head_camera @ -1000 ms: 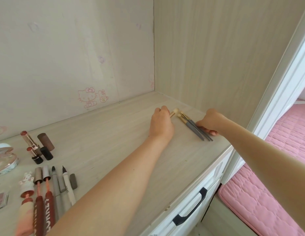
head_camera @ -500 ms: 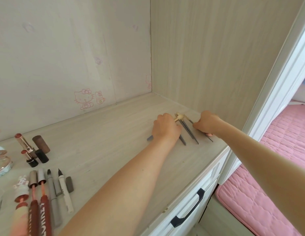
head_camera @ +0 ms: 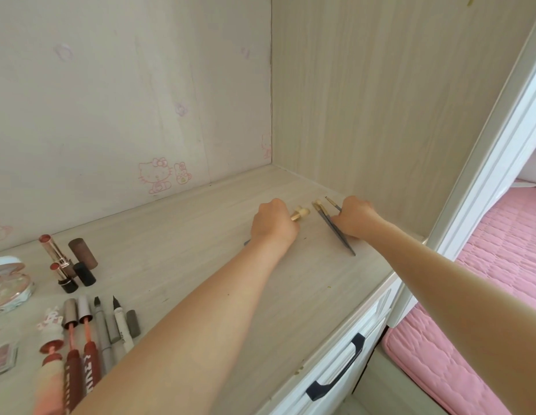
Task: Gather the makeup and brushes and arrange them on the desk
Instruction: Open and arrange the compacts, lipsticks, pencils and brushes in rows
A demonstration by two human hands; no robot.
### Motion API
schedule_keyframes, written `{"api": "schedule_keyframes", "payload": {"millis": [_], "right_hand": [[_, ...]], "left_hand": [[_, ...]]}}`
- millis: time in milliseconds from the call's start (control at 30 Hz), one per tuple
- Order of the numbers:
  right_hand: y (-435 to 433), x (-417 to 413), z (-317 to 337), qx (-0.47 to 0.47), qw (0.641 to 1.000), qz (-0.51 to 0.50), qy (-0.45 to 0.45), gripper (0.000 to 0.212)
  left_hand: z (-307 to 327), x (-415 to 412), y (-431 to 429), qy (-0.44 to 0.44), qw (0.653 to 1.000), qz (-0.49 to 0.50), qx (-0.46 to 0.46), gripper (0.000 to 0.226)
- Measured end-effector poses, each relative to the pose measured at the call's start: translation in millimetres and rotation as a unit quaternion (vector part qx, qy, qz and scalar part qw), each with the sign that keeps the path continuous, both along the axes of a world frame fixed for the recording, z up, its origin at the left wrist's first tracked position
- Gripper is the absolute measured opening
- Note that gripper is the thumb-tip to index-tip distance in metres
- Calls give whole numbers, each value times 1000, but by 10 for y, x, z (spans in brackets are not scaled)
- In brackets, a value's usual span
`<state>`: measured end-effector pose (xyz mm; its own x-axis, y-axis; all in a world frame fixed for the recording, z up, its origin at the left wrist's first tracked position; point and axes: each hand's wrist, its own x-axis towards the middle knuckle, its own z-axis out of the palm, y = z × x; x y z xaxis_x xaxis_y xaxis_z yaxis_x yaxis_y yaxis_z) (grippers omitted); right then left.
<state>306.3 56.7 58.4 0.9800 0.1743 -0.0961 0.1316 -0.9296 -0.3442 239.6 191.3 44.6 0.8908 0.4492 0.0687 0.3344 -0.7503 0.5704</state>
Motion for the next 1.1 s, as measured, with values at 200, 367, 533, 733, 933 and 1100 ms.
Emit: {"api": "schedule_keyframes", "payload": {"millis": [200,367,533,733,933,1100], "right_hand": [[-27,55,-57,-31,999,-26,-8,12],[72,26,1,2,999,-24,-24,30],[192,-61,-83,17,1000,7,0,33],[254,-36,-150,-26,1000,2,-15,26],[321,-113,-116,-43,998,22,-34,23],[410,-269,-21,-29,997,69,-28,24]], "left_hand": [[-14,14,116,8,1000,-13,17,23],[5,26,223,-17,1000,-16,-15,23],[58,-36,317,-44,990,-16,-130,18],[136,-226,462,-77,973,-23,-217,13],[212,-513,581,-79,968,-19,-239,11],[353,-861,682,-76,967,-18,-244,16]]}}
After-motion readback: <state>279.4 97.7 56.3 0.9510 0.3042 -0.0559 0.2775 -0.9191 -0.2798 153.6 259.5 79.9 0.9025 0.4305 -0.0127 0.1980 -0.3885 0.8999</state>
